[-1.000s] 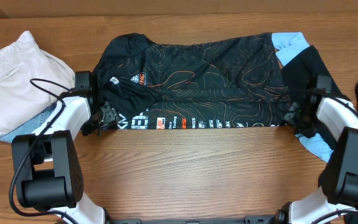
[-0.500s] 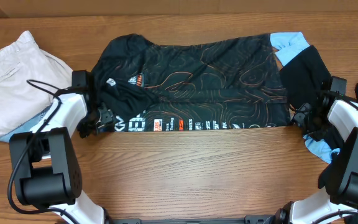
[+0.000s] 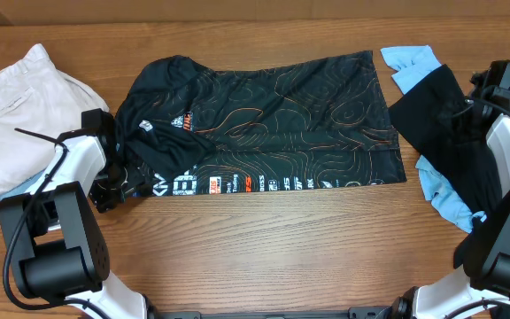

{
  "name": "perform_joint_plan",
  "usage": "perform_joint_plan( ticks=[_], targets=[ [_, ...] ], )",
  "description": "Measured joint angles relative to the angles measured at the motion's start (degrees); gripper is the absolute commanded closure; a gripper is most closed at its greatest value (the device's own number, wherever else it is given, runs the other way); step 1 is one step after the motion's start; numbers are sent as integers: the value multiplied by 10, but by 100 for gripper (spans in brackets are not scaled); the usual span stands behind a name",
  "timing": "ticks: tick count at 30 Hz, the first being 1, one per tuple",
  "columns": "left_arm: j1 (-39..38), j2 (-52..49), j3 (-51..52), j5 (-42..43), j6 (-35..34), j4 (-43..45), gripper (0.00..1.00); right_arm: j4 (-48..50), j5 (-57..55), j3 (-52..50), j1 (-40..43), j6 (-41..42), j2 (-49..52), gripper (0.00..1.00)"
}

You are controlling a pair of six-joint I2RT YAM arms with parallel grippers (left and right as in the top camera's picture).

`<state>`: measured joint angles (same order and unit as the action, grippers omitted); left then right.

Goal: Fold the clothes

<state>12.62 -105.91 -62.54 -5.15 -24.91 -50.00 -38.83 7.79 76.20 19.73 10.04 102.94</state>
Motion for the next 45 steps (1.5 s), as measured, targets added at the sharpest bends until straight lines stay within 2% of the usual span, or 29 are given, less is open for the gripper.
perform_joint_plan(
  ticks=[3,10,16,24,27,31,36,40,45],
  targets=[
    [-3,2,4,2,6,6,23,19,17,0,-7,-27,4,85],
    [-3,3,6,8,11,27,21,60,35,0,-25,-68,61,85],
    [-3,3,6,13,10,34,21,123,45,0,-30,-78,157,85],
    [-3,3,6,23,10,46,21,196,3,10,-30,-77,178,83],
    [-3,3,6,23,10,47,21,214,-59,10,-24,-71,181,78],
    [-3,3,6,25,10,49,21,215,-131,11,10,-37,182,61],
    [-3,3,6,25,10,50,21,211,-136,15,73,-19,184,41],
    [-3,3,6,27,10,50,21,182,-103,30,85,-17,184,37],
    [-3,3,6,27,10,50,21,100,-45,44,41,-22,163,34]
  ],
)
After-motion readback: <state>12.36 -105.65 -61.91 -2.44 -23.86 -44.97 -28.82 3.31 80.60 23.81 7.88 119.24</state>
